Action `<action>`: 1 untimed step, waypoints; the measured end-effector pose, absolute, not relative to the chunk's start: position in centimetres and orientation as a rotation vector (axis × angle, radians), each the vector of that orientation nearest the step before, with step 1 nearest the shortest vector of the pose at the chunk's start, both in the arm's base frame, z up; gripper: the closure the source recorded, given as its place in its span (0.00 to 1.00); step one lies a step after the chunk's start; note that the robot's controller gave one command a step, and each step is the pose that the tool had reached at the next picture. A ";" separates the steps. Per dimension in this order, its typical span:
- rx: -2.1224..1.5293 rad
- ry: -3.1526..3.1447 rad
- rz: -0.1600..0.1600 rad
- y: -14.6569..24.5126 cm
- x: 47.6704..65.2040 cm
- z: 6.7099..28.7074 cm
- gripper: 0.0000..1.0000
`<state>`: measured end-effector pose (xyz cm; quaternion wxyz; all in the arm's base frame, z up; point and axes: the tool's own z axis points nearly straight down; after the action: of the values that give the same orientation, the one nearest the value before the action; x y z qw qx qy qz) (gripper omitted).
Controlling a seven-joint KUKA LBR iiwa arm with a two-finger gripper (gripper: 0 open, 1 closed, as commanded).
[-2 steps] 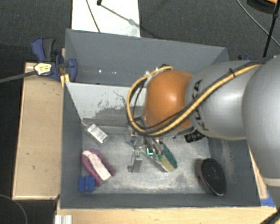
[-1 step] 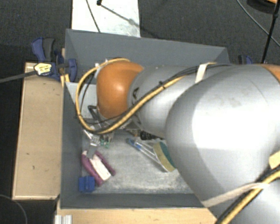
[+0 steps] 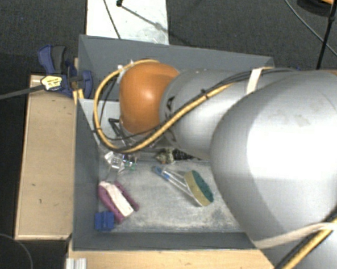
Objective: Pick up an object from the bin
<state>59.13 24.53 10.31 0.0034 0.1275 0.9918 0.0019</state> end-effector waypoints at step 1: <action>1.159 2.915 0.007 25.4 59.0 10.2 0.00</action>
Offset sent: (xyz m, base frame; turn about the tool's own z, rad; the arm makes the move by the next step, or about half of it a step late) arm -0.0017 0.0081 -0.0013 0.5015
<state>59.04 25.38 10.23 0.0025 0.3694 0.9293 0.0021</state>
